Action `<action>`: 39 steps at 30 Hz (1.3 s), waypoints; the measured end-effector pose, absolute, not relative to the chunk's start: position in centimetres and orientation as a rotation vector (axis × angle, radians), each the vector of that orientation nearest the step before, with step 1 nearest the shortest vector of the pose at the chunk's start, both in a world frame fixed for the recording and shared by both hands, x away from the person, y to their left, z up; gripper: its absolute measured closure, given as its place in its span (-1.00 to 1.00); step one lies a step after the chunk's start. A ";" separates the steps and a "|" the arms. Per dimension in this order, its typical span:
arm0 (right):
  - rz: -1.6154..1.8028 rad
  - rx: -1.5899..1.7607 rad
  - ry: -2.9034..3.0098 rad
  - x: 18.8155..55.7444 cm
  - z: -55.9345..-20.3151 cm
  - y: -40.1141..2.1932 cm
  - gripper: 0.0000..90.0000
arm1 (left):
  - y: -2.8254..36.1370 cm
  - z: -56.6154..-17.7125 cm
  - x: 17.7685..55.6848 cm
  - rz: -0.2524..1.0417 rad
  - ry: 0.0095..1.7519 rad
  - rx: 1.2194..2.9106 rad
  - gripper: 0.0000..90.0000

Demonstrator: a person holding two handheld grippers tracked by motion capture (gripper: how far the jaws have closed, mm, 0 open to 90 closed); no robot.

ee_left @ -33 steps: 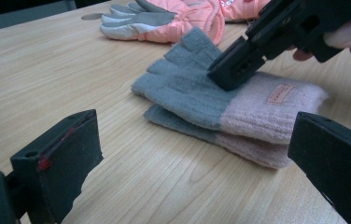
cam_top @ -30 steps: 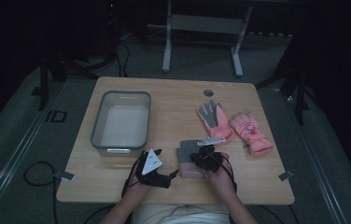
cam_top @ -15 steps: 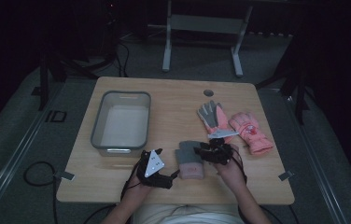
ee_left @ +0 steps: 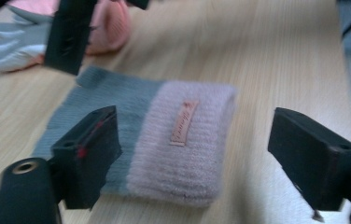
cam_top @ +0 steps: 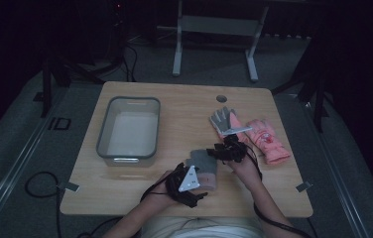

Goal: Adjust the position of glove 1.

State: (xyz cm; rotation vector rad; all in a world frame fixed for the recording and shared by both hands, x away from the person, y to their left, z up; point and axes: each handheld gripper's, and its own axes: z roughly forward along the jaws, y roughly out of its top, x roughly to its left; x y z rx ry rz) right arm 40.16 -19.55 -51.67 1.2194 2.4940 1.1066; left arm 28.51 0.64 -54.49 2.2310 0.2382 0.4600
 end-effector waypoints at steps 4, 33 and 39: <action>1.045 1.209 2.507 40.5 -52.5 -19.1 0.05 | 0.2 -55.1 28.6 0.519 0.176 2.292 -0.46; 1.007 1.157 2.627 40.7 -54.2 -18.4 0.33 | 0.1 -55.0 28.8 0.616 0.153 2.364 0.43; 1.067 1.205 2.637 40.6 -54.2 -18.3 0.60 | 0.5 -54.5 29.4 0.529 0.220 2.355 0.52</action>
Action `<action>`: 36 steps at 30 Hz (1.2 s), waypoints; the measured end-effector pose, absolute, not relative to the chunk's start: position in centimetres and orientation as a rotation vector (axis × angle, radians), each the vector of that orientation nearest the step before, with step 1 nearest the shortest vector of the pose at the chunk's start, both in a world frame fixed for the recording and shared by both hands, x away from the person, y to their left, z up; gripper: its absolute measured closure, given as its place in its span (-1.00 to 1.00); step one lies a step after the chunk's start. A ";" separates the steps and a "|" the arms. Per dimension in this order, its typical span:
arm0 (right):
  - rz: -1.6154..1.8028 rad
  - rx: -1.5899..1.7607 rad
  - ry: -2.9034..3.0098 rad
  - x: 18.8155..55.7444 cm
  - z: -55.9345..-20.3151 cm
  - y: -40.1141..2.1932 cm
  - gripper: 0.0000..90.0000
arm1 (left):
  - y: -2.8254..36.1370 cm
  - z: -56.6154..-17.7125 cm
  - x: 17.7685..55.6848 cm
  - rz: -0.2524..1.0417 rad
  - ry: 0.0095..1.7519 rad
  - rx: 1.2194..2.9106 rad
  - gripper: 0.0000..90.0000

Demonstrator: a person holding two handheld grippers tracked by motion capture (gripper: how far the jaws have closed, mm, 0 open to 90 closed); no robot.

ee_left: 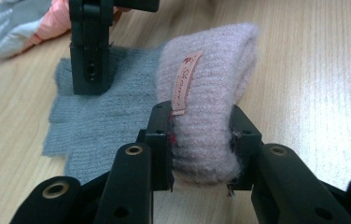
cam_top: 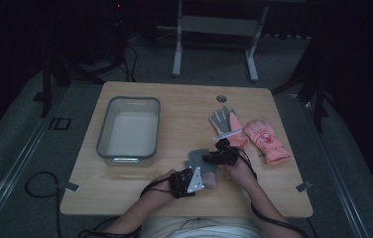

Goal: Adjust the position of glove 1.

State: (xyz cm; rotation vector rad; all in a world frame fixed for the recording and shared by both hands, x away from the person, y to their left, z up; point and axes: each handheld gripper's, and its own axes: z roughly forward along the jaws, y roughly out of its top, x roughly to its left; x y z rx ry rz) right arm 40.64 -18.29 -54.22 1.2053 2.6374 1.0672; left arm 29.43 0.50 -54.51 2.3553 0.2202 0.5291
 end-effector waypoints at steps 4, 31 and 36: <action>1.131 1.227 2.619 40.7 -53.8 -18.3 0.63 | 1.1 -53.8 29.5 0.532 0.238 2.340 0.54; 1.332 1.062 2.522 42.4 -45.2 -13.8 0.64 | 6.2 -44.1 32.0 0.627 0.207 2.412 0.54; 1.362 1.042 2.522 42.9 -44.3 -12.3 0.64 | 7.4 -43.6 32.2 0.668 0.213 2.424 0.54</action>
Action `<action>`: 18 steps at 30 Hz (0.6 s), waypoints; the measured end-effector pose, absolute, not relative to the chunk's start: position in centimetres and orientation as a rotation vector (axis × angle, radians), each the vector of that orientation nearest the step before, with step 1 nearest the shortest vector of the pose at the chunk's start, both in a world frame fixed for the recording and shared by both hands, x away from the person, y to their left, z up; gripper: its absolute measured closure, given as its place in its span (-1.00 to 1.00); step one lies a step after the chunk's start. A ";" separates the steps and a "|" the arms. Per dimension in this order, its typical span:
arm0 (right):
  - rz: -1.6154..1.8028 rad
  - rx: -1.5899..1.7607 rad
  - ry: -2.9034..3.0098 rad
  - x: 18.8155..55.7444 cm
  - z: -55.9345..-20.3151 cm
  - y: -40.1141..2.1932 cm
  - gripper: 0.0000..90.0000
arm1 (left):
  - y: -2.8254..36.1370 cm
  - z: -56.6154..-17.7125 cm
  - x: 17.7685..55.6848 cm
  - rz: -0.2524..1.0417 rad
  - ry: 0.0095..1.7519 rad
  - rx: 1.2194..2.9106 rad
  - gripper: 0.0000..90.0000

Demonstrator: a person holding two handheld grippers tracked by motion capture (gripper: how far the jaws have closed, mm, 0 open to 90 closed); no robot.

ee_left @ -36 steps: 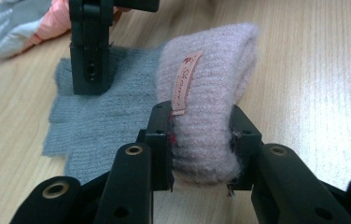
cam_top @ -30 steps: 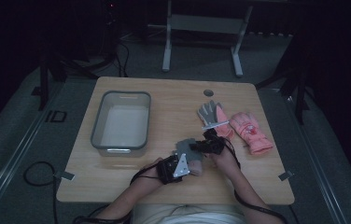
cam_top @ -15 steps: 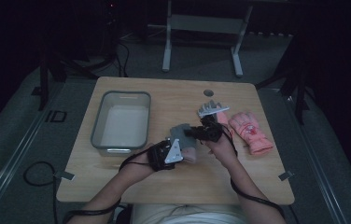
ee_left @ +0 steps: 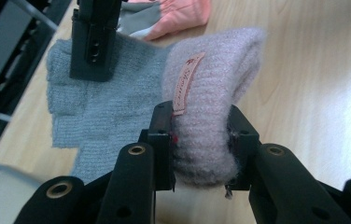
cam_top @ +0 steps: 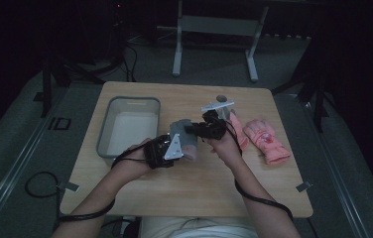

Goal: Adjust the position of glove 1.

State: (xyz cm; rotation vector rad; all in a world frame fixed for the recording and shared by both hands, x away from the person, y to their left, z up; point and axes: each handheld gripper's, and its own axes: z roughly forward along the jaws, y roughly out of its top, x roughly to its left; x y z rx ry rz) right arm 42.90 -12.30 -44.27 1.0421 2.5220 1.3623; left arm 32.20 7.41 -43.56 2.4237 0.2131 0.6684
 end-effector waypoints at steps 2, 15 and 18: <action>1.386 1.035 2.521 43.3 -43.8 -11.5 0.64 | 8.3 -43.2 32.4 0.680 0.226 2.416 0.54; 1.391 0.931 2.538 44.7 -41.5 -5.8 0.64 | 13.2 -42.1 33.4 0.692 0.331 2.394 0.53; 1.387 0.914 2.548 44.9 -41.3 -4.5 0.64 | 14.3 -41.9 33.5 0.702 0.344 2.405 0.53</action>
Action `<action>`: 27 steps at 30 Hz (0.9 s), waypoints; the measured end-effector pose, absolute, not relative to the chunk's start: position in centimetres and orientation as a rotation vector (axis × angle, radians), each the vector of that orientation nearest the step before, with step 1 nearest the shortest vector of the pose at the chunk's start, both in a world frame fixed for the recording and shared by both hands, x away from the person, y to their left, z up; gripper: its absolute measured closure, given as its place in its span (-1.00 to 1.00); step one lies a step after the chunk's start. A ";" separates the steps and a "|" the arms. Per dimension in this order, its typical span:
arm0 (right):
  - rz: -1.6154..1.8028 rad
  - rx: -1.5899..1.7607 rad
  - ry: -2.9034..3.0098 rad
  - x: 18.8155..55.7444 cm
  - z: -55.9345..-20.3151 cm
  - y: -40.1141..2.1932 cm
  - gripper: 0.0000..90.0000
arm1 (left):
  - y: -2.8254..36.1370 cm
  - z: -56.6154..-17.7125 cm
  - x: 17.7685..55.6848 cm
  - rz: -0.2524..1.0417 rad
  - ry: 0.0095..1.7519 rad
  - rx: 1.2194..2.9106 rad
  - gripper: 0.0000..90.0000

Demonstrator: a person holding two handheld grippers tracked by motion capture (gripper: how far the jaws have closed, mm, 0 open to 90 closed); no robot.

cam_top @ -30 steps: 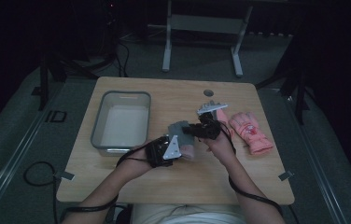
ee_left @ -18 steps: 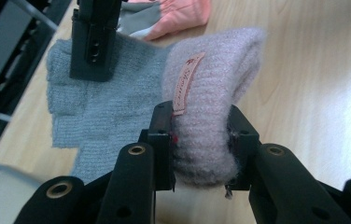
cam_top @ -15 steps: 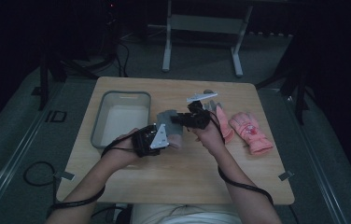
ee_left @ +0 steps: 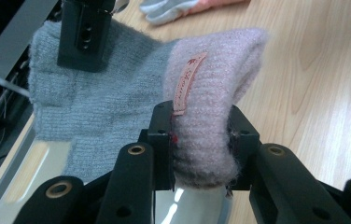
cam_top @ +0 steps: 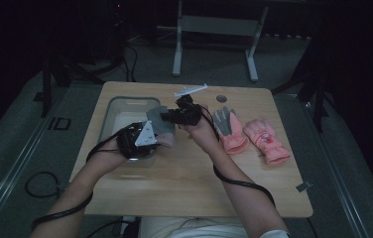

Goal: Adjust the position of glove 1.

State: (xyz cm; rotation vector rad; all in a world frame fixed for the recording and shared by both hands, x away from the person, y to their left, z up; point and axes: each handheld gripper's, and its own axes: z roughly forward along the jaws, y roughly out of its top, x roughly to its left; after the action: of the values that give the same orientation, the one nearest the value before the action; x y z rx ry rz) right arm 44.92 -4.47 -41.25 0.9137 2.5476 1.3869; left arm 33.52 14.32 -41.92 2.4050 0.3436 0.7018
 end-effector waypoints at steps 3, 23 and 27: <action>1.391 0.910 2.558 45.2 -41.2 -3.1 0.64 | 15.5 -41.8 33.7 0.705 0.358 2.422 0.53; 1.371 0.961 2.657 48.9 -44.3 4.1 0.64 | 21.8 -45.2 37.9 0.587 0.397 2.528 0.52; 1.318 0.992 2.678 49.5 -45.8 4.4 0.64 | 21.8 -46.3 38.8 0.552 0.371 2.577 0.52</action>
State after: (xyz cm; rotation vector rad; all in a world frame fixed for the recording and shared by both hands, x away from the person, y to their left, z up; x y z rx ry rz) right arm 49.53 4.36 -45.82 0.9924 2.6777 1.3181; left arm 38.81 21.82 -46.27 2.5772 0.3706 0.5518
